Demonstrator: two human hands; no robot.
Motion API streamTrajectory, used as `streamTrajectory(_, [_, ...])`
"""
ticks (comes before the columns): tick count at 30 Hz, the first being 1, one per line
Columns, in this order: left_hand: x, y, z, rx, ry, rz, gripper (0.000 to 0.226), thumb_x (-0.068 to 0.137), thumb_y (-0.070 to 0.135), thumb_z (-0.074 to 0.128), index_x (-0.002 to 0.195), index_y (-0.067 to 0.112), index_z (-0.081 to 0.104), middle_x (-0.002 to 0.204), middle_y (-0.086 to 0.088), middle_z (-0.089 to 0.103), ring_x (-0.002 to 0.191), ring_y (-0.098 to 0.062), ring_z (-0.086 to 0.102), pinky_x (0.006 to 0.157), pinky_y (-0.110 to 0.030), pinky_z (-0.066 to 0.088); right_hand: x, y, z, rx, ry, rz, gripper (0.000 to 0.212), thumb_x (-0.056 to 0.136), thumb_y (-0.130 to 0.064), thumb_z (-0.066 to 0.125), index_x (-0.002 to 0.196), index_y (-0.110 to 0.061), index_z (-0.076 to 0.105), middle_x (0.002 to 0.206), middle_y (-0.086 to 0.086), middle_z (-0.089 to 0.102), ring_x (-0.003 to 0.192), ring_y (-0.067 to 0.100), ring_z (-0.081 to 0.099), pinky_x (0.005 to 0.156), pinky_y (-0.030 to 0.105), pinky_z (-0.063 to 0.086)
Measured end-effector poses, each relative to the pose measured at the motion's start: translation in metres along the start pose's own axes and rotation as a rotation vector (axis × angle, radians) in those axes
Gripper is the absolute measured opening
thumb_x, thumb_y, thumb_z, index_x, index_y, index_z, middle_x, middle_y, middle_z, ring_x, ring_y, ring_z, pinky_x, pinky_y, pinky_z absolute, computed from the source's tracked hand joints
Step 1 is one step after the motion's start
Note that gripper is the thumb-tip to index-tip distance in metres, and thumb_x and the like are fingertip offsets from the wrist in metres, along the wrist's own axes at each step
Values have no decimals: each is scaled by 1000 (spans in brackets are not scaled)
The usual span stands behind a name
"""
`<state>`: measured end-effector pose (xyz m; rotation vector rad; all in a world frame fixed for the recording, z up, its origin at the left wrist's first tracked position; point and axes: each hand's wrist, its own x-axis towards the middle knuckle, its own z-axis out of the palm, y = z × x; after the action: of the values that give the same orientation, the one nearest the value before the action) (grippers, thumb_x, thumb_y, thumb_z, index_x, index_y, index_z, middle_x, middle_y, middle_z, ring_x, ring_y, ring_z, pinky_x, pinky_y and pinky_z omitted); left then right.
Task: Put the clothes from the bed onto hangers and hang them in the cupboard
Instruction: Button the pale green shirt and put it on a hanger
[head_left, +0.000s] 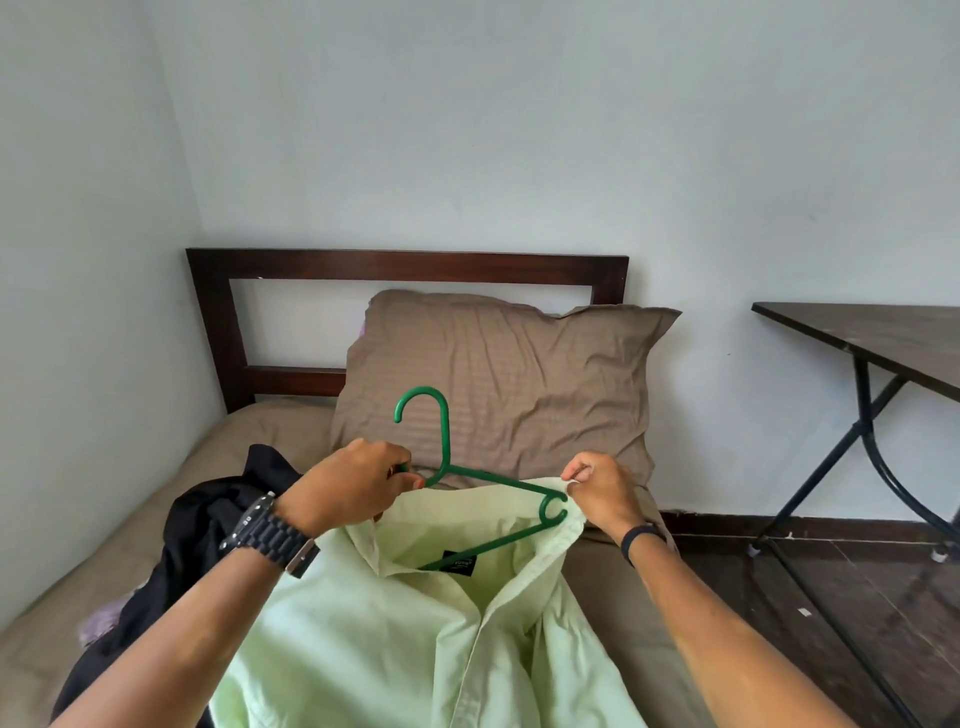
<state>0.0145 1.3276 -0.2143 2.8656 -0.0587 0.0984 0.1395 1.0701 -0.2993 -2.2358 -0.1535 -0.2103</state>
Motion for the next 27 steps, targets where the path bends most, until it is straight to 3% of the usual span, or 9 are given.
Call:
streamTrajectory(5, [0,4,-1,178,2,-49,24,94,45,50,77,29,56,59,13,58,66,-8,60,69,-29,50,-3,-8,-5,61,16,9,17,75,4,62,80,-12,61,72,1,61,73,17,57,64,23,43])
streamTrajectory(8, [1,11,3,241,41,-35,23,94,43,50,88,26,63,64,13,55,74,-13,63,72,-30,52,-5,-16,-5,247,-58,81,17,72,2,69,79,-13,65,74,5,65,77,19,61,66,25,46])
streamTrajectory(13, [11,2,18,56,139,-47,26,91,42,57,88,18,66,73,3,65,70,-17,62,65,-32,52,-17,-32,1,722,-311,242,17,76,9,63,82,-6,66,75,11,61,69,20,57,59,24,45])
streamTrajectory(16, [18,-3,34,-67,164,-16,29,88,36,64,82,8,66,80,-2,56,72,-21,56,62,-30,44,-28,-41,4,837,-456,294,20,79,12,59,91,-4,64,81,15,61,71,22,58,60,26,45])
streamTrajectory(19, [23,-7,42,-195,192,-15,27,86,31,67,79,6,67,83,-8,60,75,-22,59,68,-31,50,-44,-49,10,786,-584,247,24,80,13,60,94,-6,61,79,10,61,69,18,56,58,24,43])
streamTrajectory(22, [23,-8,44,-213,122,-59,26,87,31,66,75,8,66,71,1,64,67,-13,58,61,-18,45,-61,-51,19,710,-722,200,26,81,14,59,94,-8,56,74,5,59,63,12,57,53,20,45])
streamTrajectory(24, [23,-7,45,-187,59,-69,23,87,32,67,71,15,65,68,4,62,65,-8,56,59,-13,42,-68,-50,21,593,-810,180,27,82,14,59,96,-9,54,78,5,59,66,11,60,57,21,51])
streamTrajectory(27, [25,-7,45,-138,-8,-77,21,84,32,69,69,18,65,72,0,64,69,-12,57,67,-23,46,-68,-51,16,313,-944,110,29,84,13,57,103,-8,53,82,6,59,71,14,60,66,23,56])
